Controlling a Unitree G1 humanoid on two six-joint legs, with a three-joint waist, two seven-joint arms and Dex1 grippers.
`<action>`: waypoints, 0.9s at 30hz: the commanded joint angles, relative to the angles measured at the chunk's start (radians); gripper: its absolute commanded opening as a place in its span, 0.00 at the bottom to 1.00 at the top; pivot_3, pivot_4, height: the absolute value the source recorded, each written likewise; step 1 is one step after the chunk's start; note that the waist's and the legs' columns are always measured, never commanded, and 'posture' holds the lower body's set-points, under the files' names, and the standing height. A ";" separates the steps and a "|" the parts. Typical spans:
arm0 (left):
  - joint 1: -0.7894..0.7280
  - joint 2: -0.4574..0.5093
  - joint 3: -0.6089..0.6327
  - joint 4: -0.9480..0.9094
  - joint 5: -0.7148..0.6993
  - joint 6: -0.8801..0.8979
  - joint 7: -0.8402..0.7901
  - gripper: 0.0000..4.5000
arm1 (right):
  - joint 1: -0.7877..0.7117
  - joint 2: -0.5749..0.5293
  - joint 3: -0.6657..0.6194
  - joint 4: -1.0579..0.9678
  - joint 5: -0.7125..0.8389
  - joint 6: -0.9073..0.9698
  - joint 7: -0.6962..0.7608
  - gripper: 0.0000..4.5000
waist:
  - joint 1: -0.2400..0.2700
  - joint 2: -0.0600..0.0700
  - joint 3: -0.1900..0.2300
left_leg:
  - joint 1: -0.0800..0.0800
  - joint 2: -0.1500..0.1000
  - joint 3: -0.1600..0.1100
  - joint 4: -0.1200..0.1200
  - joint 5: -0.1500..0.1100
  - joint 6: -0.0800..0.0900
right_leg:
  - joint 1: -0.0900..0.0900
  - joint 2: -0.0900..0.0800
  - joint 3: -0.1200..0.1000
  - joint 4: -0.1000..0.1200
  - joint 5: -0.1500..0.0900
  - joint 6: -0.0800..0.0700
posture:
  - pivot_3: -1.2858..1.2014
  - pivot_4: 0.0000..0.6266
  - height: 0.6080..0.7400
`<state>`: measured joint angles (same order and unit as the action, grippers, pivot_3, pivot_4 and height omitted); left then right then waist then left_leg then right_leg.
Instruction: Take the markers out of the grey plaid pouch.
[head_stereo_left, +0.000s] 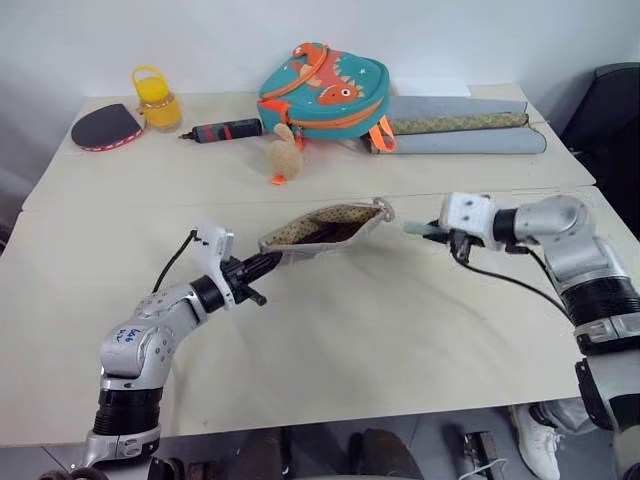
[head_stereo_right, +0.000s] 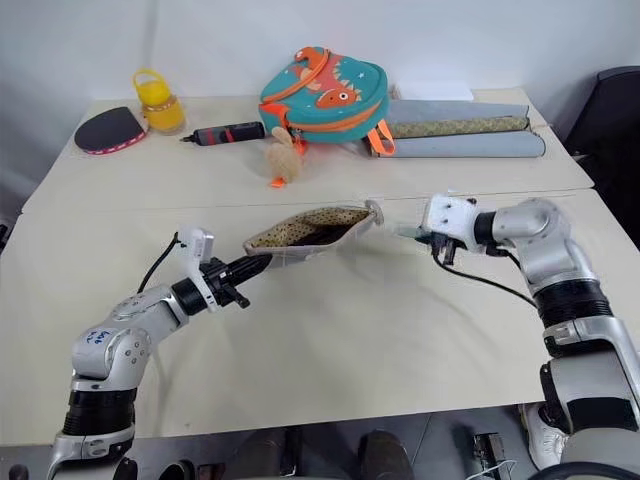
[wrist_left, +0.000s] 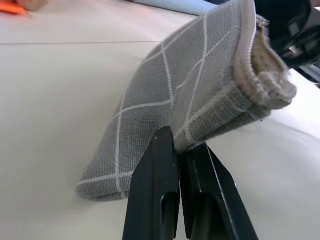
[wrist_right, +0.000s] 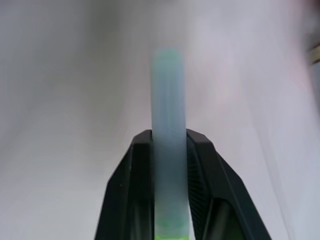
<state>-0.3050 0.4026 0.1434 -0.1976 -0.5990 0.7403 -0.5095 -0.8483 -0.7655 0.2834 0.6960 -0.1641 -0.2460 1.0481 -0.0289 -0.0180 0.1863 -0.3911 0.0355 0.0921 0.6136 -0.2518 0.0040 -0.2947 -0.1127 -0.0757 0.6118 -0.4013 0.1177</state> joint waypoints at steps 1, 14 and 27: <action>-0.012 0.005 0.018 -0.045 -0.026 -0.001 -0.007 0.00 | -0.015 0.022 -0.024 0.033 0.016 -0.043 0.007 0.10 | 0.000 0.000 0.000 | 0.000 0.000 0.000 0.000 0.000 0.000 | 0.000 0.000 0.000 0.000 0.000 0.000 | 0.52 0.24 1.00; -0.023 -0.005 -0.006 -0.039 -0.022 0.004 -0.010 0.00 | -0.046 0.009 -0.215 -0.406 0.439 0.514 0.321 0.54 | 0.005 0.001 0.001 | 0.000 0.000 -0.002 0.001 0.000 0.001 | 0.002 0.000 -0.001 0.001 0.000 0.000 | 0.52 0.24 1.00; -0.060 -0.052 -0.054 -0.057 -0.043 0.056 0.006 0.00 | -0.110 0.190 -0.045 -0.474 0.293 0.342 0.194 0.02 | 0.010 0.000 0.001 | 0.000 -0.002 -0.002 0.001 0.000 0.000 | 0.001 -0.002 -0.001 0.006 0.000 0.000 | 0.52 0.24 1.00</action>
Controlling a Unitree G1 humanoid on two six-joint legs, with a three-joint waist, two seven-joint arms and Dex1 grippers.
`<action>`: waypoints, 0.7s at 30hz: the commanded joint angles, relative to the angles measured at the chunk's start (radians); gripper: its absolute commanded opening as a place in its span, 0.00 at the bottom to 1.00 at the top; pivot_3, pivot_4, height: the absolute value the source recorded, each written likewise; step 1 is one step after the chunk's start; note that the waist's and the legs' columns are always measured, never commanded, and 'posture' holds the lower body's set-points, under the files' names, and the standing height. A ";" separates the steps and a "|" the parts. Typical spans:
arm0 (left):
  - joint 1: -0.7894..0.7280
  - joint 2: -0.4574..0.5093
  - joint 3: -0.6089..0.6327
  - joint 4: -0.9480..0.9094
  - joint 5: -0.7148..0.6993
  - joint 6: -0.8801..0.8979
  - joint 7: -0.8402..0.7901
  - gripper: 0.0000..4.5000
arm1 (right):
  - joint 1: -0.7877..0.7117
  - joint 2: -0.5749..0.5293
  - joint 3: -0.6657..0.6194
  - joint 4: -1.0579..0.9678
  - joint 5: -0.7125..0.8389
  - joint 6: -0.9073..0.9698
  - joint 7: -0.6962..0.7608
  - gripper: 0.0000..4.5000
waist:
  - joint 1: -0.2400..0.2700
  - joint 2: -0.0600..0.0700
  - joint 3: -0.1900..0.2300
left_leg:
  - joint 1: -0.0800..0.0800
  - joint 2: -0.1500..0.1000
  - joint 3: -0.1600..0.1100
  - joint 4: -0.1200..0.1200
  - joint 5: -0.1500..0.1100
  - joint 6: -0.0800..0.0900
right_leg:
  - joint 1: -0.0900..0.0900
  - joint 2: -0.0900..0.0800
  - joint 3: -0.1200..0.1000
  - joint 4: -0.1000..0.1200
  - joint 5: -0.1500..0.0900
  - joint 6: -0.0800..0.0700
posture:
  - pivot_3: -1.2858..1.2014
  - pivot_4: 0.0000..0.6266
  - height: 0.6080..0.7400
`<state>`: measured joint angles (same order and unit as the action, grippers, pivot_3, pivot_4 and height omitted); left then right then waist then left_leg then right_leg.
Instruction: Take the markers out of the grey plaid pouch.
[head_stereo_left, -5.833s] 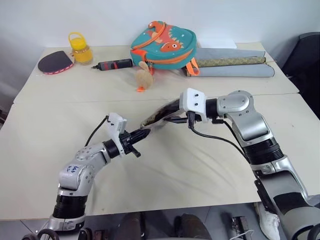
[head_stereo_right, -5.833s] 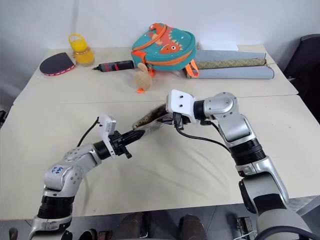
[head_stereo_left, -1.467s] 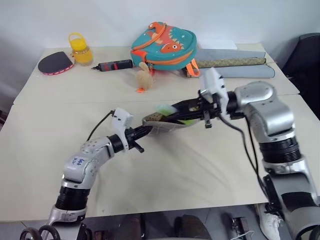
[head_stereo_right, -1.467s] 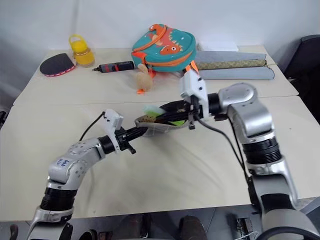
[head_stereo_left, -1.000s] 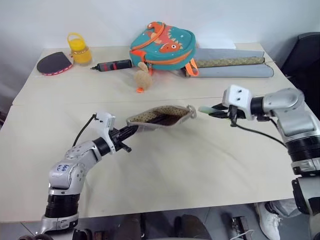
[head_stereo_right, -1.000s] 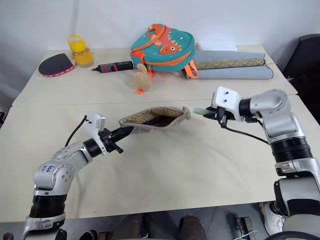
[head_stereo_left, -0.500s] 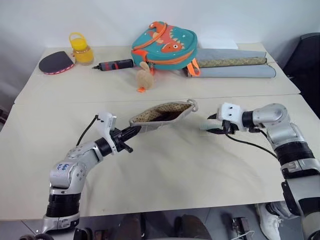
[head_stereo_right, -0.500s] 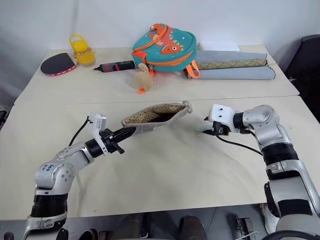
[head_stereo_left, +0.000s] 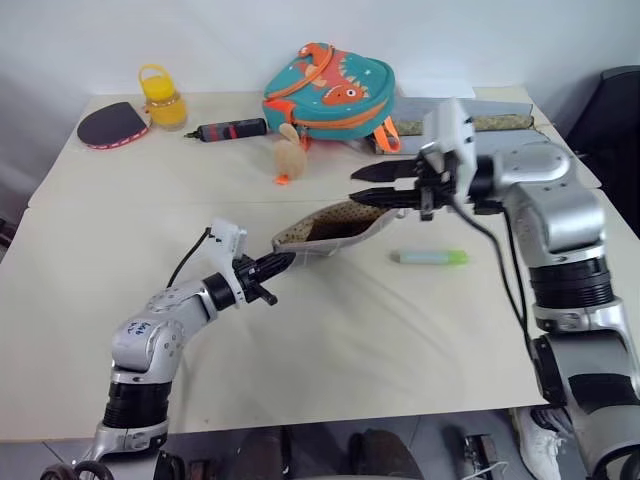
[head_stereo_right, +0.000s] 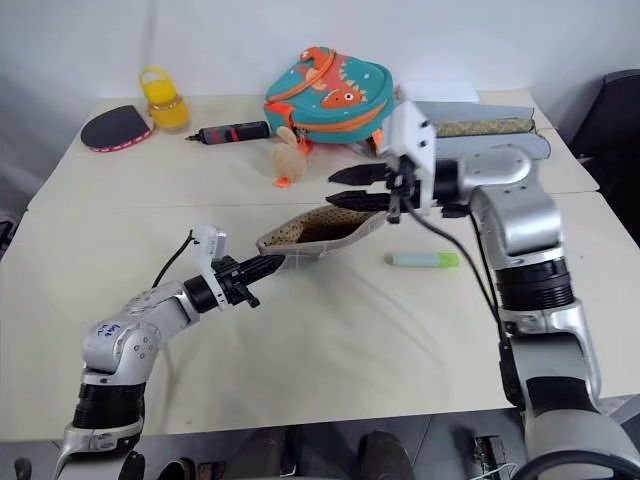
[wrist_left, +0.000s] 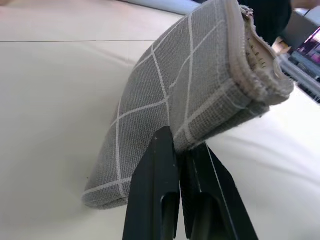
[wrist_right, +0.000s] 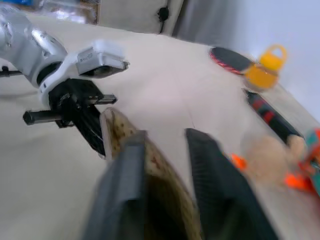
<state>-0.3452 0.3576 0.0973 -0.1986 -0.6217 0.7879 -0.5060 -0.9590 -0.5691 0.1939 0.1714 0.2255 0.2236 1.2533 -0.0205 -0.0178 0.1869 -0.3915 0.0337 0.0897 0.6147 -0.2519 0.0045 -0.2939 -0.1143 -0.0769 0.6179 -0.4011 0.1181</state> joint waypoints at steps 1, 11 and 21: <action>-0.020 -0.011 -0.010 -0.060 -0.021 0.013 0.006 0.00 | -0.005 -0.005 0.070 0.074 -0.129 -0.179 -0.008 0.01 | 0.001 0.000 0.000 | 0.000 -0.001 0.000 0.000 0.000 0.000 | 0.000 0.000 0.000 0.000 0.000 0.000 | 0.52 0.24 1.00; 0.011 -0.061 0.084 -0.224 -0.322 0.269 0.069 0.00 | -0.033 -0.069 0.122 0.103 -0.186 -0.205 0.142 0.01 | -0.006 -0.001 0.001 | -0.001 0.001 0.000 0.000 0.000 0.000 | -0.001 0.000 0.000 0.001 0.000 0.000 | 0.52 0.24 1.00; 0.053 -0.010 0.106 -0.035 -0.305 0.221 0.010 0.00 | -0.040 -0.019 0.210 0.115 -0.281 -0.198 0.126 0.01 | -0.010 -0.001 0.001 | 0.002 0.001 0.000 0.000 0.001 0.000 | 0.002 0.001 0.001 -0.006 0.000 0.000 | 0.52 0.24 1.00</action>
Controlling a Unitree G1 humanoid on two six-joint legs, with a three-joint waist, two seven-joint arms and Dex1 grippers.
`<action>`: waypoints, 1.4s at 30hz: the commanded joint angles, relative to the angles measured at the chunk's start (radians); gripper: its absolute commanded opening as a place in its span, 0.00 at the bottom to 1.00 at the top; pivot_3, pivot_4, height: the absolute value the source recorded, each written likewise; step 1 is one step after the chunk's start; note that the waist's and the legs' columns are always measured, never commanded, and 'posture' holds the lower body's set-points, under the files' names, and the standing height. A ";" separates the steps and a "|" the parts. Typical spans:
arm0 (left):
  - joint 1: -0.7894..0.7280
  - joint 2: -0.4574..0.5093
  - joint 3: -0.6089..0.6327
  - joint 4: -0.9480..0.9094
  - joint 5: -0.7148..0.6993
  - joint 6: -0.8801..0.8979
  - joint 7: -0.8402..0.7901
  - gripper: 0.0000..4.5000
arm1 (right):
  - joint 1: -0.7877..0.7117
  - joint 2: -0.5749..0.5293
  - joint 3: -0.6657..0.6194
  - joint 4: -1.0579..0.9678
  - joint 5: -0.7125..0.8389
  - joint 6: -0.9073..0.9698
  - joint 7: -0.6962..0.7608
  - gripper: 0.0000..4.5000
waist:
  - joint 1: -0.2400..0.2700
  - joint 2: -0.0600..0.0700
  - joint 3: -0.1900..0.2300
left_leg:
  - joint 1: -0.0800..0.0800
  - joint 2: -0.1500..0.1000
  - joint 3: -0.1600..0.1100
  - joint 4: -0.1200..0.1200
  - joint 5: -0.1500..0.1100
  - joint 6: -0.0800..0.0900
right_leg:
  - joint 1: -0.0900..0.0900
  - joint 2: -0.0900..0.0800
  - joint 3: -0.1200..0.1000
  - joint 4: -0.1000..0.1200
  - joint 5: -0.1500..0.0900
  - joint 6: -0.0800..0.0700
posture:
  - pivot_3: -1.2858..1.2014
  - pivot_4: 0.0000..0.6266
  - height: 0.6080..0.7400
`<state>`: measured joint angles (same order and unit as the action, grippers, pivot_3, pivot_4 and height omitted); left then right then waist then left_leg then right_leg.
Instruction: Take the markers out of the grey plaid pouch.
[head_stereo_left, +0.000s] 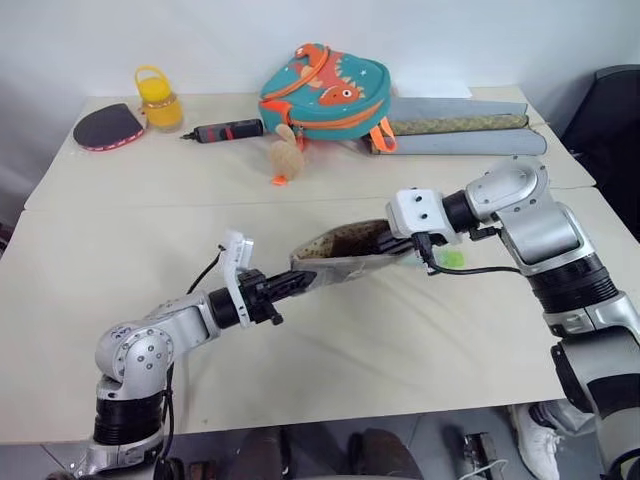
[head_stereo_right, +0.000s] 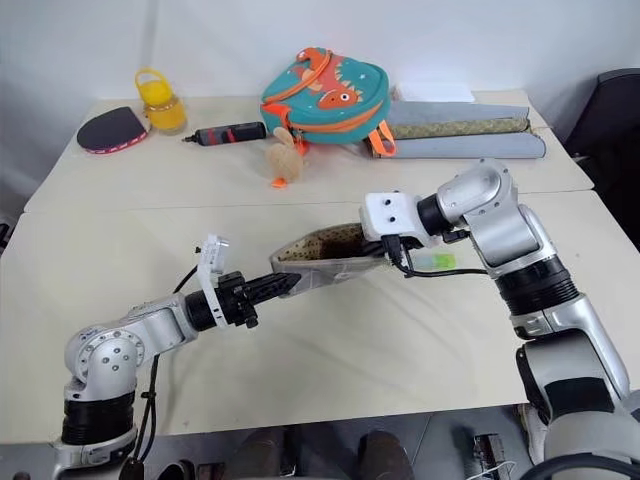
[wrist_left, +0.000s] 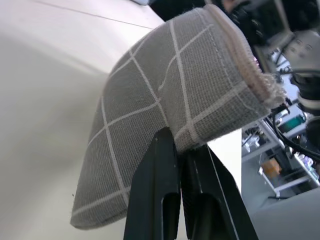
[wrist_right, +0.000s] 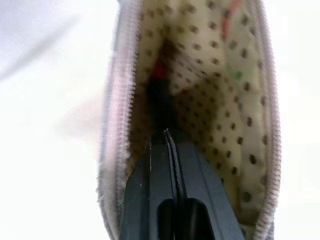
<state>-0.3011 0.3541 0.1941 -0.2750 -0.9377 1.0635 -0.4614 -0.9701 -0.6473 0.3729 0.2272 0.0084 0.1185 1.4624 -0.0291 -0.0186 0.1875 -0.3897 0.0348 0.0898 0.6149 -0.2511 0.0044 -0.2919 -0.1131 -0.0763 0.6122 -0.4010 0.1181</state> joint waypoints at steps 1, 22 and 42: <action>0.013 -0.005 -0.002 0.054 0.031 -0.071 -0.038 0.00 | -0.036 0.080 0.041 0.089 -0.088 -0.121 -0.109 0.01 | 0.000 0.000 0.000 | 0.000 0.000 0.000 0.000 0.000 0.000 | 0.000 0.000 0.000 0.000 0.000 0.000 | 0.52 0.24 1.00; 0.052 -0.016 -0.046 0.122 0.133 -0.183 -0.038 0.00 | -0.045 0.178 0.105 0.260 -0.213 -0.239 -0.168 0.34 | -0.002 0.000 0.000 | 0.001 0.000 0.000 0.000 0.000 -0.001 | 0.000 0.000 0.000 0.004 0.000 0.000 | 0.52 0.24 1.00; 0.055 -0.017 -0.055 0.104 0.151 -0.200 -0.030 0.00 | -0.032 0.254 0.117 0.405 -0.251 -0.301 -0.197 0.12 | -0.016 0.000 0.000 | 0.004 0.000 0.000 0.000 0.001 -0.001 | 0.000 0.000 0.001 0.008 0.000 0.000 | 0.52 0.24 1.00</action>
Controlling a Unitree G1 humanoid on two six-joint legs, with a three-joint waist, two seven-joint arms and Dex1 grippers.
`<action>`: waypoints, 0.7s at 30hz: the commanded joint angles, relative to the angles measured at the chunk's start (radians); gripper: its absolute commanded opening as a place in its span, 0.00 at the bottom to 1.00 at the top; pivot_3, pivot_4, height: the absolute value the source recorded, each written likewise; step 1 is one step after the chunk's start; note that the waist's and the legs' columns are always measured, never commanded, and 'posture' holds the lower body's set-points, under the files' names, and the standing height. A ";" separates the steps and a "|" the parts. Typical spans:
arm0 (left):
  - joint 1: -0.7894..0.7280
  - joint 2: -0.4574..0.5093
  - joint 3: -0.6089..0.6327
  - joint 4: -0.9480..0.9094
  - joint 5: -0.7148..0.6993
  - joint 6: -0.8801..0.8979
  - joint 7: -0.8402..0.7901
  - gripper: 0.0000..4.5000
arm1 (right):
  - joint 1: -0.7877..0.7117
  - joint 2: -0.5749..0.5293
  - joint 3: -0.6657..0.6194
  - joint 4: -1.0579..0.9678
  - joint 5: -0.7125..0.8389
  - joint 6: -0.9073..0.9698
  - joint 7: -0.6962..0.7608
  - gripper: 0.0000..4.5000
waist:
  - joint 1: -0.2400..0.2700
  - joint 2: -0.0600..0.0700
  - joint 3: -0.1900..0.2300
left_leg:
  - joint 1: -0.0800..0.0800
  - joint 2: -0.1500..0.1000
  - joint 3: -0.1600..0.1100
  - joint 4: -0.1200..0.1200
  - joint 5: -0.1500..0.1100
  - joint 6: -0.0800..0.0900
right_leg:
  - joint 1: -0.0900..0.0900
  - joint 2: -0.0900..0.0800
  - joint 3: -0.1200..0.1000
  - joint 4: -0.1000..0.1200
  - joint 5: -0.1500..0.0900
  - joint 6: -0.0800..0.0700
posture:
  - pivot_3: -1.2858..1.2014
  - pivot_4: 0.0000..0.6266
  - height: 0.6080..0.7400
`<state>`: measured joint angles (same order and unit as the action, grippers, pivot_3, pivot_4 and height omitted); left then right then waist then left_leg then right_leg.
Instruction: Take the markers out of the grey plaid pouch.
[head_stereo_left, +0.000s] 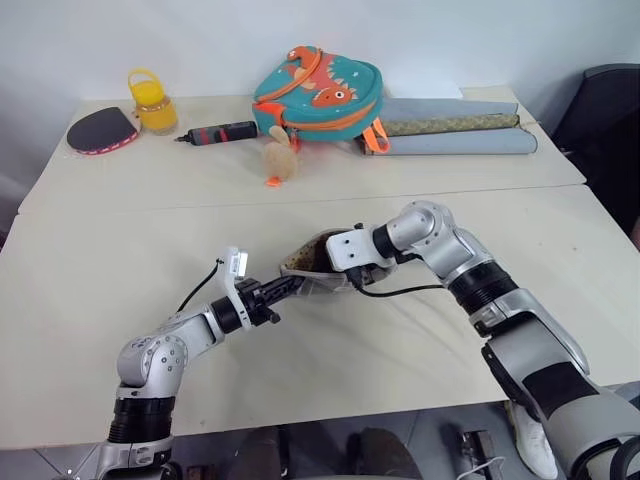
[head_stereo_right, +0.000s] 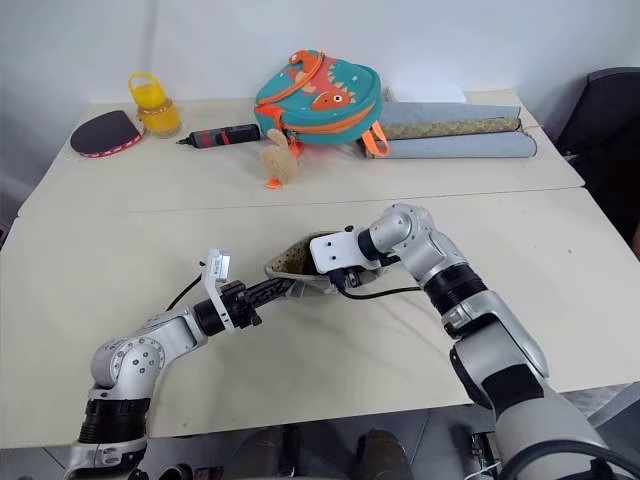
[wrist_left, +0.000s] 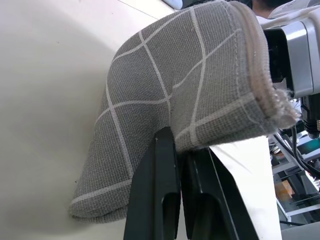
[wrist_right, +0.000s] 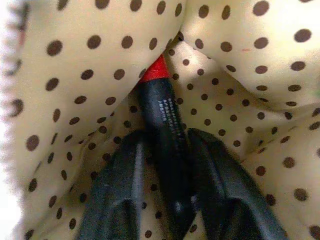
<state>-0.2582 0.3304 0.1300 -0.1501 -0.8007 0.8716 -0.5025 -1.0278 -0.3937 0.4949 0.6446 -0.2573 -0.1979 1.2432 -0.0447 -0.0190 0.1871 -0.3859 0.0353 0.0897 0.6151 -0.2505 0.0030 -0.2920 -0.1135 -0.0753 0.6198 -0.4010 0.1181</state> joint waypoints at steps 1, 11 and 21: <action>0.013 0.010 0.012 -0.024 0.014 -0.009 0.011 0.00 | 0.026 -0.012 -0.020 -0.032 0.028 0.019 0.030 0.12 | 0.000 0.000 0.000 | 0.000 0.000 0.000 0.000 0.000 0.000 | 0.000 0.000 0.000 0.000 0.000 0.000 | 0.52 0.24 1.00; 0.030 0.010 0.010 -0.049 0.036 -0.054 0.010 0.00 | 0.078 -0.148 -0.233 -0.334 0.278 0.257 0.117 0.12 | 0.017 0.000 0.000 | -0.003 0.000 0.000 -0.001 -0.001 0.001 | 0.000 0.000 -0.001 -0.002 0.000 0.000 | 0.52 0.24 1.00; -0.077 0.022 0.049 0.015 0.114 -0.176 0.044 0.00 | 0.082 -0.128 -0.299 -0.468 0.419 0.364 0.098 0.12 | 0.016 0.000 0.000 | -0.004 0.000 0.000 -0.001 -0.001 0.001 | 0.000 0.000 -0.002 -0.008 0.000 0.000 | 0.52 0.24 1.00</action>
<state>-0.3158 0.3331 0.1570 -0.1353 -0.7198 0.7423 -0.4651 -0.9323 -0.5392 0.2383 0.2220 0.1079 0.1651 1.3566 -0.0289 -0.0189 0.1874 -0.3901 0.0350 0.0896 0.6137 -0.2515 0.0036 -0.2928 -0.1135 -0.0768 0.6123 -0.4010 0.1181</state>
